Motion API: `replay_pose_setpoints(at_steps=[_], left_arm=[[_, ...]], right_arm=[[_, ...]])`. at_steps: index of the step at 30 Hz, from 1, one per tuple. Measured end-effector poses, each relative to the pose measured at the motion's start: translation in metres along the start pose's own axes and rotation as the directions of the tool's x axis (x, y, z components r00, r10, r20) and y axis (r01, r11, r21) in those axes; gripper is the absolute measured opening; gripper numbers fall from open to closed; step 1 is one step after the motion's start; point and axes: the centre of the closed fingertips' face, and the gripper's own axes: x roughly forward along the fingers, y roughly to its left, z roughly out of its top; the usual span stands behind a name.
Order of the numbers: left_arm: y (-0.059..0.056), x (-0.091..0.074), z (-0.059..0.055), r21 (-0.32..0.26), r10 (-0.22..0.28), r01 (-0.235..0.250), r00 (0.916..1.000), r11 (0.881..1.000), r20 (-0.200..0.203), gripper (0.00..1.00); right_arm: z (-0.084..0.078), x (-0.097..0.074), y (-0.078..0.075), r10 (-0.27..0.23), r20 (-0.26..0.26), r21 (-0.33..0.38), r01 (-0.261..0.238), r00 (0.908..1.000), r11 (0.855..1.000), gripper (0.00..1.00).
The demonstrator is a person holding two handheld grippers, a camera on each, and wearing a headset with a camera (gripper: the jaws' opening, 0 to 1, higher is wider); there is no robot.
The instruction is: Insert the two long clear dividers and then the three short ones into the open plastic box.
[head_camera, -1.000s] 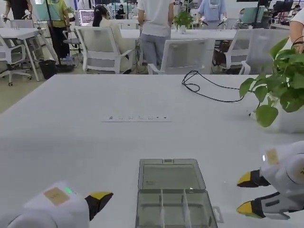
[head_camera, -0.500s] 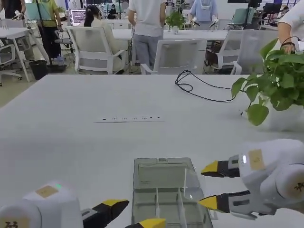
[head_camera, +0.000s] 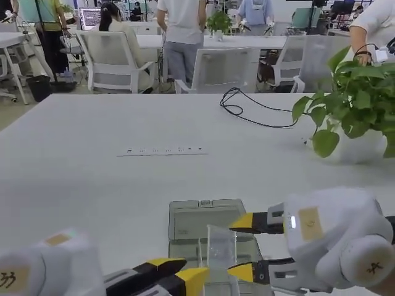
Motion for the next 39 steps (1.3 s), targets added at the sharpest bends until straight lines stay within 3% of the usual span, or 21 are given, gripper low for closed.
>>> replay_pose_setpoints(at_steps=[8, 16, 22, 27, 34, 39], left_arm=[[-0.004, -0.001, -0.002, -0.024, -0.027, 0.027, 0.9996, 0.999, -0.01, 0.09], [-0.009, -0.001, -0.004, -0.03, -0.038, 0.037, 0.9991, 0.999, -0.018, 0.02], [-0.011, -0.001, -0.002, -0.041, -0.034, 0.034, 0.9994, 0.999, -0.002, 0.0], [-0.01, -0.001, -0.001, -0.101, -0.027, 0.027, 0.9996, 0.994, 0.005, 0.0], [-0.008, -0.003, -0.002, -0.208, -0.036, 0.037, 0.9993, 0.977, 0.01, 0.0], [-0.01, -0.005, 0.001, -0.219, -0.042, 0.045, 0.999, 0.975, 0.018, 0.0]], right_arm=[[0.014, 0.002, 0.011, -0.003, 0.021, -0.019, 0.003, 0.9998, 1.0, 0.32], [0.023, -0.001, 0.01, -0.017, 0.042, -0.022, 0.018, 0.999, 1.0, 0.32], [0.025, 0.0, 0.01, -0.019, 0.042, -0.026, 0.02, 0.9989, 0.999, 0.32], [0.025, 0.001, 0.01, -0.023, 0.043, -0.018, 0.024, 0.9988, 1.0, 0.32], [0.026, 0.0, 0.01, -0.033, 0.037, -0.002, 0.033, 0.9988, 0.999, 0.32], [0.029, -0.001, 0.009, -0.038, 0.035, 0.002, 0.038, 0.9987, 0.999, 0.33]])
